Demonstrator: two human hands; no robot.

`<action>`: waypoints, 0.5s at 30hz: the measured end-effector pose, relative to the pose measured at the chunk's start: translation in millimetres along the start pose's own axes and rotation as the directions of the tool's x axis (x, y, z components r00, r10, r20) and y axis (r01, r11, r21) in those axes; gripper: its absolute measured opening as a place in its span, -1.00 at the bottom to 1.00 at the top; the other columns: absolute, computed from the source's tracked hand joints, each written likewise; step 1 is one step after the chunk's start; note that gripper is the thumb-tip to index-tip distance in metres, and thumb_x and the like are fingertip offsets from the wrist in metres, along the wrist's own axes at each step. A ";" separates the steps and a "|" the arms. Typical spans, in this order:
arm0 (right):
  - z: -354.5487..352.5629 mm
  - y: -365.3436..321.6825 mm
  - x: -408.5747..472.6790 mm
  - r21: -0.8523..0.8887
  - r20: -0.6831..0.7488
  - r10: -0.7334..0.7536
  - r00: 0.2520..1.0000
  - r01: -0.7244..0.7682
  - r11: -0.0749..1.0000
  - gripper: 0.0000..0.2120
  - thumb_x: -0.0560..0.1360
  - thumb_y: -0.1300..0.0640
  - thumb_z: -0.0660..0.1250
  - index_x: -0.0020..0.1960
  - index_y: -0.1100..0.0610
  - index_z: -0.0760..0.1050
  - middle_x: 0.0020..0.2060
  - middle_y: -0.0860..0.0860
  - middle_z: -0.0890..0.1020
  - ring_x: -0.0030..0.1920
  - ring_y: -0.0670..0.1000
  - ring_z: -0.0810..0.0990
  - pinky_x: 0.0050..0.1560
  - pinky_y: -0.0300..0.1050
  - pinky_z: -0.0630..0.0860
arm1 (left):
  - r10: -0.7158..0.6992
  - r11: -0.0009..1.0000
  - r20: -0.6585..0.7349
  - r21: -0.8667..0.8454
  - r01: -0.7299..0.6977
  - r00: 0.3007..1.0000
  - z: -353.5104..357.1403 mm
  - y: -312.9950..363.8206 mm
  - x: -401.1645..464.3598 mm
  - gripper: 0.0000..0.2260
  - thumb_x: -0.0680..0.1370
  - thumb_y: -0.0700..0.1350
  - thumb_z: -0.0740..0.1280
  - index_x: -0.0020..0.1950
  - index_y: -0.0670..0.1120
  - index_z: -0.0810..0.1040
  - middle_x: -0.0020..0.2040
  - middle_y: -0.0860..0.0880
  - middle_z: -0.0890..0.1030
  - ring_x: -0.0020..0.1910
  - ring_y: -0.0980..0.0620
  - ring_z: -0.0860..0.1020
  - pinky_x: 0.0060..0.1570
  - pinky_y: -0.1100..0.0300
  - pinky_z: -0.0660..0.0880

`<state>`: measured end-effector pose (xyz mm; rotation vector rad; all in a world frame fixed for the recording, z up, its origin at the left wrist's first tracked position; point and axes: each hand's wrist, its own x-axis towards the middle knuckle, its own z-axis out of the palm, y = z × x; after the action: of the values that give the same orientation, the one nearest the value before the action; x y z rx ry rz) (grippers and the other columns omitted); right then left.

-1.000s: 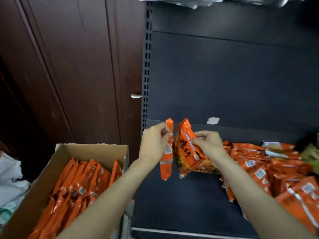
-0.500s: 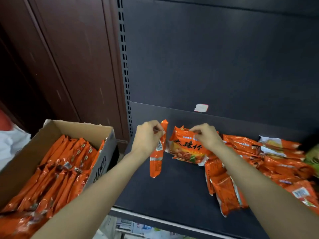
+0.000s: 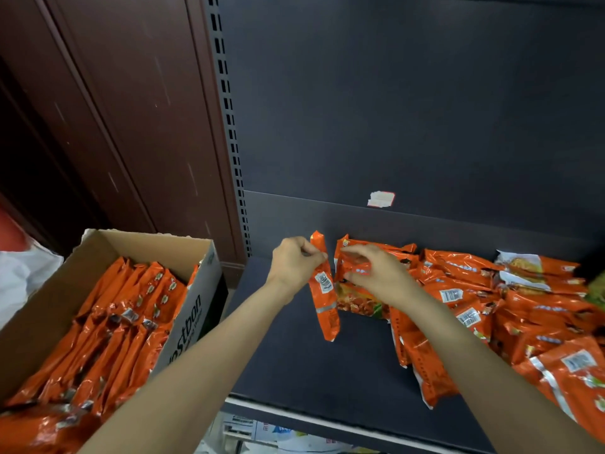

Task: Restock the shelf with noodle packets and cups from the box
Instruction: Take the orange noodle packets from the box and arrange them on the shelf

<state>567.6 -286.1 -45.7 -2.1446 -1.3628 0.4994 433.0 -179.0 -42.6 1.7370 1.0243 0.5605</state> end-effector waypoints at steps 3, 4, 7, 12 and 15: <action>5.4 -18.0 -12.4 0.338 0.290 -0.015 0.957 -0.087 0.937 -0.26 0.36 0.18 0.51 0.43 -0.06 0.24 0.19 -0.15 0.47 0.24 -0.14 0.44 0.19 -0.19 0.48 | -0.033 0.994 0.061 -0.105 0.039 0.998 6.1 -1.4 2.2 -0.86 0.48 -0.19 0.41 -0.27 -0.07 0.55 -0.20 -0.06 0.63 -0.17 -0.02 0.62 -0.14 0.06 0.60; 10.1 -17.6 -12.3 0.336 0.288 -0.001 0.958 -0.100 0.937 -0.21 0.33 0.17 0.53 0.44 -0.07 0.21 0.19 -0.16 0.46 0.23 -0.15 0.45 0.19 -0.17 0.49 | -0.041 0.988 0.091 -0.147 0.054 0.995 6.7 -0.7 1.9 -0.87 0.49 -0.21 0.40 -0.26 -0.08 0.56 -0.19 -0.08 0.64 -0.18 -0.02 0.61 -0.14 0.07 0.60; 20.5 -11.4 -9.0 0.228 0.101 0.051 0.994 -0.073 0.971 -0.33 0.40 0.18 0.47 0.43 0.00 0.25 0.13 -0.13 0.48 0.23 -0.06 0.49 0.14 -0.22 0.44 | -0.037 0.954 0.247 -0.281 0.108 0.968 7.7 -1.3 0.9 -0.86 0.55 -0.27 0.29 -0.13 -0.12 0.61 -0.08 -0.15 0.63 -0.08 -0.02 0.59 -0.01 0.04 0.58; 15.3 3.3 -6.0 0.052 0.015 0.067 0.998 -0.068 0.996 -0.42 0.48 0.40 0.27 0.38 -0.06 0.32 0.13 0.05 0.54 0.01 -0.06 0.55 -0.18 -0.37 0.46 | -0.010 0.954 0.296 -0.284 0.098 0.955 6.4 -18.7 6.3 -0.83 0.55 -0.29 0.29 0.08 -0.09 0.56 0.05 -0.09 0.59 0.08 0.00 0.55 0.10 0.20 0.51; 6.4 9.0 -2.3 -0.122 -0.018 0.020 1.000 -0.022 0.992 -0.41 0.48 0.44 0.23 0.38 -0.05 0.35 0.23 0.03 0.52 0.21 0.03 0.50 0.10 -0.24 0.46 | -0.023 0.996 0.159 -0.085 0.036 0.987 8.0 -31.6 14.9 -0.68 0.54 -0.29 0.30 0.26 -0.04 0.46 0.17 -0.02 0.51 0.09 0.04 0.51 0.06 0.22 0.47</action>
<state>569.3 -289.7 -56.2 -2.2579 -1.3959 0.4144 435.1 -166.3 -76.0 1.6584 0.8998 0.4351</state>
